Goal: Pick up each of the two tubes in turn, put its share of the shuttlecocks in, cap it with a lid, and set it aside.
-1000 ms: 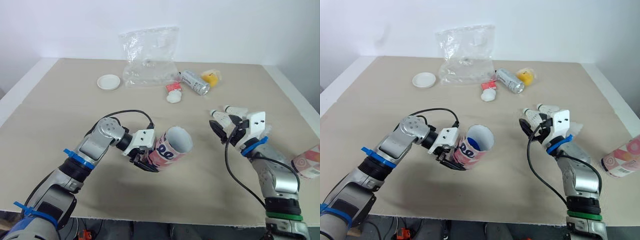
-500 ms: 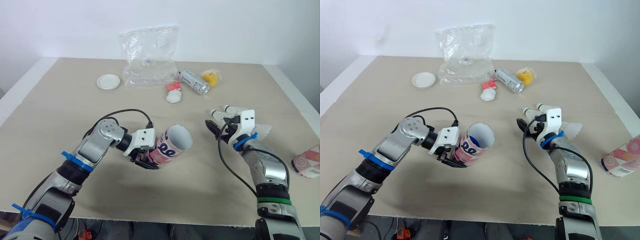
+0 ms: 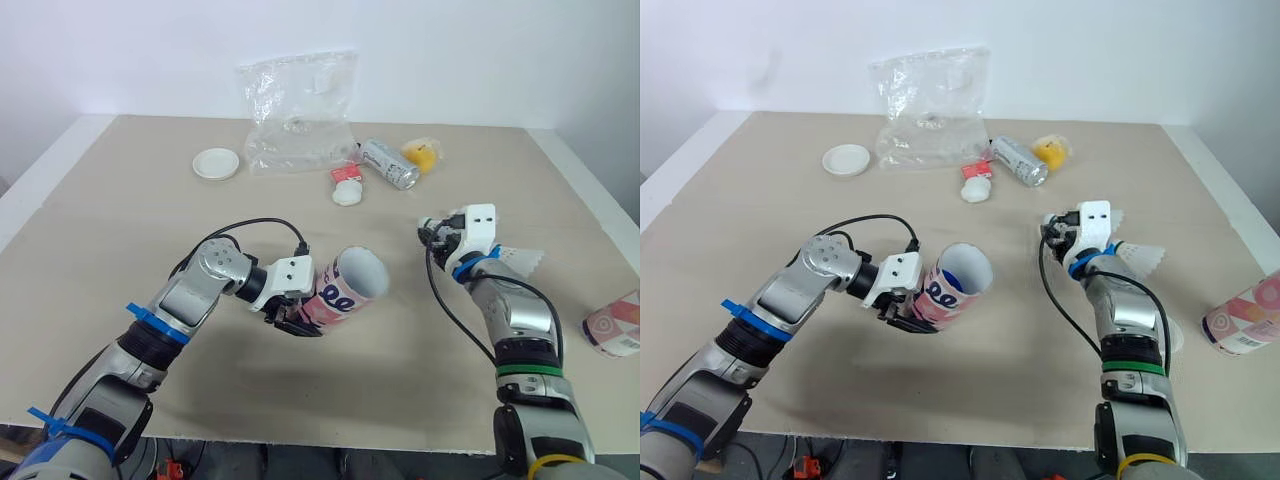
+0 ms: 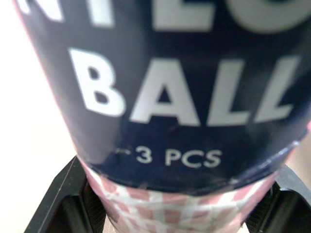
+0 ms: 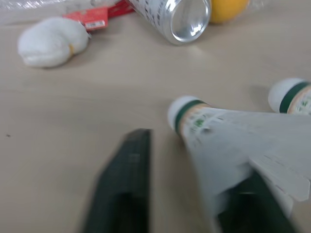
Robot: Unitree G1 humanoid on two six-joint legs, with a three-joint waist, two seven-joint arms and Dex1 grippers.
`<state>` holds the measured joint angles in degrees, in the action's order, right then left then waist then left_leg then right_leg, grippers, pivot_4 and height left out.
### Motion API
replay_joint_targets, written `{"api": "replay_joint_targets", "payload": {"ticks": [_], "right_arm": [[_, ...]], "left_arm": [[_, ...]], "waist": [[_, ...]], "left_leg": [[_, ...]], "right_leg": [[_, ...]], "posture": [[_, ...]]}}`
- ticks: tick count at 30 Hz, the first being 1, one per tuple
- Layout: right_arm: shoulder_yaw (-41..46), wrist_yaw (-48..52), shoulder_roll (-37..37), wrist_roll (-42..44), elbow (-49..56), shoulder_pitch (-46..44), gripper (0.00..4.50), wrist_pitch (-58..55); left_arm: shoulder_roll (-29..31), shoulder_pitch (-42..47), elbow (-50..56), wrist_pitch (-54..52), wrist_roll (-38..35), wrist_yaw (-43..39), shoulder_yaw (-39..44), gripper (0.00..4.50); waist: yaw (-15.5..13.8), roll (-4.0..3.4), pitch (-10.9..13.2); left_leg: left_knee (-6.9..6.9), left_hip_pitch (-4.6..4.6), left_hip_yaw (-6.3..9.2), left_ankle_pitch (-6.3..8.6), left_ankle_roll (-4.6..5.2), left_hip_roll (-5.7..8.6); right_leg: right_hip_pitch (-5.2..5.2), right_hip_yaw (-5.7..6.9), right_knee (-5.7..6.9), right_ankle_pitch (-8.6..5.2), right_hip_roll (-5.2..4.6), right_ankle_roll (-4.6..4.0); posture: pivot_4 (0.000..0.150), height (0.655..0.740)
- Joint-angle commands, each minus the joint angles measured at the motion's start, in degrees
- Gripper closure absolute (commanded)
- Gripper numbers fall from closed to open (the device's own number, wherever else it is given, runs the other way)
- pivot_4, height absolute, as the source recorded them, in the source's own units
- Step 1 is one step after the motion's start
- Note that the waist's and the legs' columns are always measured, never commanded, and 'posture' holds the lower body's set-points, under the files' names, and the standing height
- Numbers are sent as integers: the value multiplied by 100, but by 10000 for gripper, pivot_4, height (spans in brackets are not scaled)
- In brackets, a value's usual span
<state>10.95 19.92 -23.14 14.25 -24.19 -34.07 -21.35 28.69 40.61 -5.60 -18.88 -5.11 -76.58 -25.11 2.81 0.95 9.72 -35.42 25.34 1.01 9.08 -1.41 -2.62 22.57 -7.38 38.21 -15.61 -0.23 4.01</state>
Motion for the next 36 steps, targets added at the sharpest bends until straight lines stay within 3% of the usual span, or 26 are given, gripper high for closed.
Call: {"api": "replay_joint_targets", "payload": {"ticks": [1,7,11,19,23,36], "right_arm": [[-23,31,33,1,200,-115,44792,24],[-139,263,93,118,690,-23,44792,-151],[-257,830,-104,317,1606,223,44792,-209],[-134,3421,-2159,694,3506,515,44792,900],[-335,4587,-2975,837,4152,84,44792,1444],[-1395,5786,-3201,241,3958,-758,44792,2508]], "left_arm": [[11,90,32,53,-18,43,104,15933],[29,145,-111,123,16,52,123,15933],[13,181,-231,125,28,103,154,15933],[28,181,-408,36,18,101,142,15933],[-46,282,-522,-130,-67,25,143,15933],[-192,437,-371,-527,-32,133,121,15933]], "waist": [[0,0,0],[2,-1,1],[0,-4,2],[-5,-30,16],[1,-30,17],[-9,-30,21]], "left_leg": [[0,0,0,0,0,0],[0,0,1,0,0,-1],[0,1,2,0,0,0],[-6,10,6,0,0,7],[-5,-6,5,0,0,0],[-10,5,4,0,0,1]], "right_leg": [[0,0,0,0,0,1],[1,0,2,0,1,0],[2,1,3,-1,1,1],[1,4,-2,-15,-5,27],[-7,3,3,-12,2,21],[4,6,3,-13,-3,16]], "posture": [[1500,7400],[1500,7400],[1500,7400],[1500,7400],[1500,7400],[1500,7400]]}}
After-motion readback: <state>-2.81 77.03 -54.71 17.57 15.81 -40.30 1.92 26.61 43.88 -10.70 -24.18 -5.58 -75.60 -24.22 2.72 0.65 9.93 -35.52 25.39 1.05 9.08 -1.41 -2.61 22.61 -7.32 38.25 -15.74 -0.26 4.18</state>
